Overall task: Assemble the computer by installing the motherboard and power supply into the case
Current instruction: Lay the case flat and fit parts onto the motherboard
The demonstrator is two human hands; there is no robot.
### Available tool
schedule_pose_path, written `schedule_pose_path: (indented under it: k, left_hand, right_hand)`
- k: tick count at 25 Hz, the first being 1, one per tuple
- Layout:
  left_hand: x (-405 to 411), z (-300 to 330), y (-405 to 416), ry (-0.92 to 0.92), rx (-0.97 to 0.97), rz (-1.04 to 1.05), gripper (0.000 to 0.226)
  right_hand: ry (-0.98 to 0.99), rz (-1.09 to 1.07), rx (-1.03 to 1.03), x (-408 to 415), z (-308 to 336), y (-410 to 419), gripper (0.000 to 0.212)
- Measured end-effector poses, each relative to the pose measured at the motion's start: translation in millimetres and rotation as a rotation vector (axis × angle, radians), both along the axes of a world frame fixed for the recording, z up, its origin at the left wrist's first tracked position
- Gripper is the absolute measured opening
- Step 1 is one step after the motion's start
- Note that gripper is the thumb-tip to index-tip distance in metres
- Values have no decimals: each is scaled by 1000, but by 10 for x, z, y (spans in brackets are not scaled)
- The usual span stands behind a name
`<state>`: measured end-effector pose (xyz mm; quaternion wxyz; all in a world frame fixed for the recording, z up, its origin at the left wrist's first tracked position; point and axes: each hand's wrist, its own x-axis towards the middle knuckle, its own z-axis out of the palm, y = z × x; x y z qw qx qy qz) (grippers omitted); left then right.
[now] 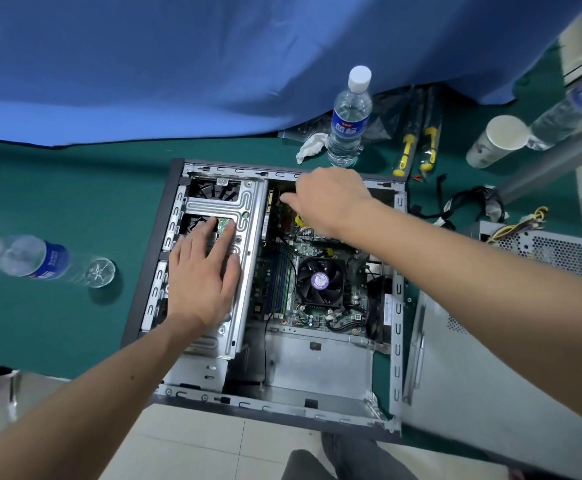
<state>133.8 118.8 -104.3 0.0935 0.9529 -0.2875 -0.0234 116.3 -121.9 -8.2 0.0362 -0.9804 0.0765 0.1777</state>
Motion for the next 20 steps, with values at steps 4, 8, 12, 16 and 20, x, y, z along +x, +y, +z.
schedule_pose_path:
  k: [4, 8, 12, 16, 20]
  left_hand:
    - [-3, -1, -25, -4, -5, -2, 52]
    - [-11, -6, -5, 2, -9, 4, 52]
    - [-14, -2, 3, 0, -7, 6, 52]
    - [2, -19, 1, -5, -1, 6, 52]
    - [-8, -34, 13, 0, -1, 3, 53]
  right_hand:
    - [178, 122, 186, 35, 66, -178, 37]
    - [-18, 138, 82, -51, -13, -28, 23]
    - [102, 12, 140, -2, -11, -64, 42]
    - [74, 183, 261, 5, 98, -160, 31]
    - [-97, 90, -4, -97, -4, 67, 29]
